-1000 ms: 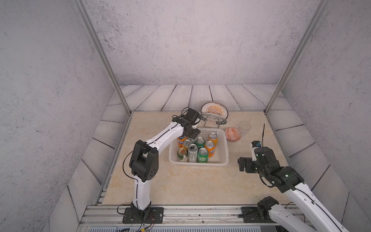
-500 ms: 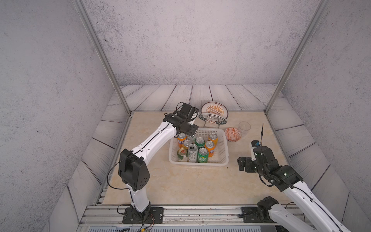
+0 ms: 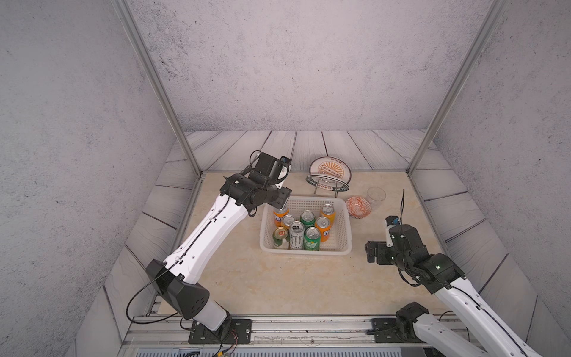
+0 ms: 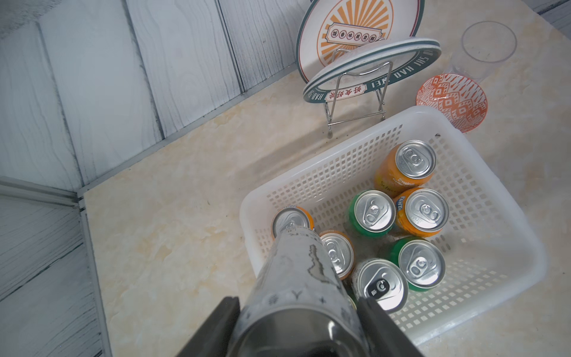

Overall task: Take out the drinks from the basket
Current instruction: Pick up the drink from the basket, then place the drink at the center of the board.

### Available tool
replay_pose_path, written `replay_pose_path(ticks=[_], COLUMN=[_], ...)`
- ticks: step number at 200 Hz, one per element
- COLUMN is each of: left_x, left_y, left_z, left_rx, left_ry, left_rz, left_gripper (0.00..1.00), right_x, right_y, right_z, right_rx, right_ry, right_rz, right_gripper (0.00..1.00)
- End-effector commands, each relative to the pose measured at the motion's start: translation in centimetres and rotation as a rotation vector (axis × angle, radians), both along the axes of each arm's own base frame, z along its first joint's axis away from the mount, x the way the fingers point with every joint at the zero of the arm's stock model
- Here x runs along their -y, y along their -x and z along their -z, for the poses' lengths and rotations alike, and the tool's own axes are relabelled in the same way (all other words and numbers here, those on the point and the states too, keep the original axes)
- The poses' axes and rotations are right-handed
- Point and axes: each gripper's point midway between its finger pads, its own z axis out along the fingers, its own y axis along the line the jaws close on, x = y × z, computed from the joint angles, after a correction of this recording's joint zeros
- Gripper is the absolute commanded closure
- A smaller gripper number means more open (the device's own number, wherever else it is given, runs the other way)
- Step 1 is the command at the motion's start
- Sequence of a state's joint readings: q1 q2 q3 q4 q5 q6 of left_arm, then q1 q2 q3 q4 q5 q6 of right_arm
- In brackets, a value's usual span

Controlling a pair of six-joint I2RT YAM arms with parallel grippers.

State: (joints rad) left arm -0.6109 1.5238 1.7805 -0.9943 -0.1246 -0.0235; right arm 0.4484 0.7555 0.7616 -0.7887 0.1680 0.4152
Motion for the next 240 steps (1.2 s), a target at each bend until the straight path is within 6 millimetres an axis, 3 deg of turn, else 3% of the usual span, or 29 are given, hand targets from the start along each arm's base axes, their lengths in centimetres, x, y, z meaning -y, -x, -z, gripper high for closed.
replay_pose_path(ticks=[1,38,71,107,137,197,240], left_x=[-2.3,-5.3,-7.5,-8.7,-9.4,-8.4,-8.1], left_y=[1.2,4.5,7.9,11.1,13.1,13.7,12.6], left_z=[-3.6,-4.6,-3.9,-0.6,3.2,9.1,11.5], left_rx=[0.098,0.118,0.087,-0.016,-0.107,-0.217,-0.198], left_ry=[0.0,0.008,0.032,0.073,0.088,0.138,0.143], left_rz=[-0.049,-0.086,-0.118,-0.136,-0.168,-0.21,-0.247], left_gripper=[0.54,0.56,0.57,0.59,0.6,0.62,0.63], right_x=[0.3,0.3,0.3,0.2,0.1,0.3,0.6], right_y=[-0.3,-0.3,-0.4,-0.6,-0.6,-0.4,-0.2], right_z=[-0.3,-0.2,-0.5,-0.6,-0.5,-0.1,-0.2], right_rx=[0.013,0.013,0.019,0.022,0.02,0.016,0.023], right_ry=[0.006,0.011,0.018,0.017,0.016,0.018,0.024], right_rz=[0.017,0.015,0.013,0.009,0.008,0.009,0.016], right_gripper=[0.01,0.01,0.01,0.01,0.0,0.01,0.01])
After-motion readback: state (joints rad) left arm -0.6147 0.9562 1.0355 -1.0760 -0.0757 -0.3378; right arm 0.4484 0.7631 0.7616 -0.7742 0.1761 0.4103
